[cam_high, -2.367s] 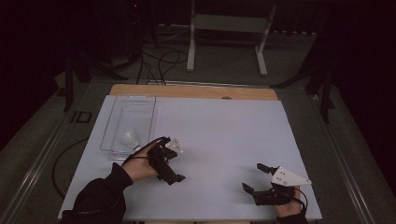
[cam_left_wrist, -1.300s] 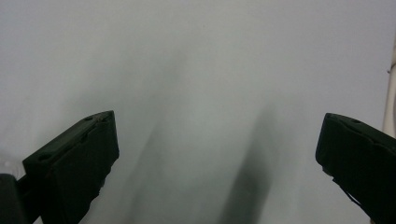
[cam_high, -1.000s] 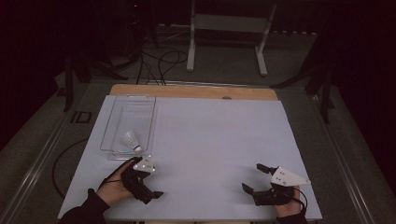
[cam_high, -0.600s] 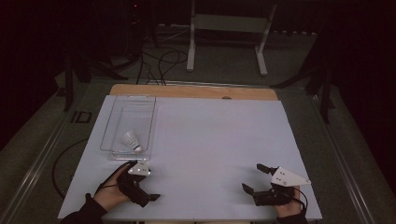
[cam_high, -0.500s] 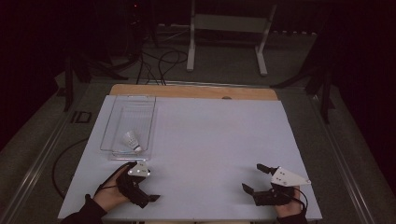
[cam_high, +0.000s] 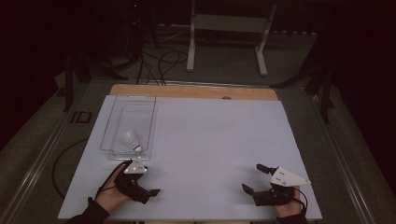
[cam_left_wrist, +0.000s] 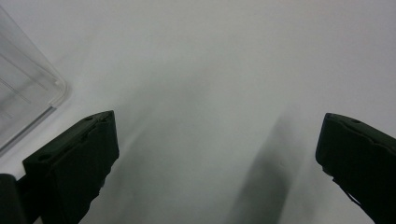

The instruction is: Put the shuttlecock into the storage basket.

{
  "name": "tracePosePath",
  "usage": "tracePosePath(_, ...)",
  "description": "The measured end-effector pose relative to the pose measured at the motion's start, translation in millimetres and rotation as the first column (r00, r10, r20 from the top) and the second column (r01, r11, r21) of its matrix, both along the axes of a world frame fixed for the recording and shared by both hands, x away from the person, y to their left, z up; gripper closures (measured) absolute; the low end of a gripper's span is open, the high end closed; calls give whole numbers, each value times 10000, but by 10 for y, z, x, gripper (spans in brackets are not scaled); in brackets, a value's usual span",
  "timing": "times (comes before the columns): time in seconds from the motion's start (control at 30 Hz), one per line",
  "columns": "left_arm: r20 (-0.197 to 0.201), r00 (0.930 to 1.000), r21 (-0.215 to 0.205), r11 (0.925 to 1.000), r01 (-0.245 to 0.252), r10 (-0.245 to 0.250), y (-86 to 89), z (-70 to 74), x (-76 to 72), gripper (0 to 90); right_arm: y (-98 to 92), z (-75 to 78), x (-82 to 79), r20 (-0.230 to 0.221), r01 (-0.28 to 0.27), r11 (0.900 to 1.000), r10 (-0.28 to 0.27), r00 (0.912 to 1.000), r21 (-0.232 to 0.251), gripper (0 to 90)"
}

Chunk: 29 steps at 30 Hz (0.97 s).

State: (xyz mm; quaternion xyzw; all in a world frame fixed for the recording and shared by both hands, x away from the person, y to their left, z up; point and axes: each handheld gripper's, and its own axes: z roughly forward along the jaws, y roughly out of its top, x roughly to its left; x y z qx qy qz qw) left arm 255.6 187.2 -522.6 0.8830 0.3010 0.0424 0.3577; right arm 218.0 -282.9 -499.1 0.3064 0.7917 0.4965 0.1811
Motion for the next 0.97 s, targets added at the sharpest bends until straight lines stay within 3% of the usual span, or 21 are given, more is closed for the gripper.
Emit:
tracePosePath(0.23,-23,10000,64,9999,82,-82,-33,-34,-8,2,0,-6,3,-76,3,10000,-3,10000,7,96)
tracePosePath(0.3,55,9999,206,9997,152,-153,-43,-38,-12,3,-2,-5,4,-80,19,10000,-19,10000,-3,97)
tracePosePath(0.6,341,9993,132,9998,117,-121,-51,-21,-27,3,1,-8,7,-97,24,10000,-24,9999,-16,97)
tracePosePath(0.73,371,9993,19,10000,80,-81,-43,-11,-22,3,-2,-12,10,-93,70,10000,-70,9999,-21,96)
tracePosePath(0.97,298,9995,190,9997,127,-133,-56,-27,-26,3,0,-16,14,-92,38,10000,-38,10000,-38,96)
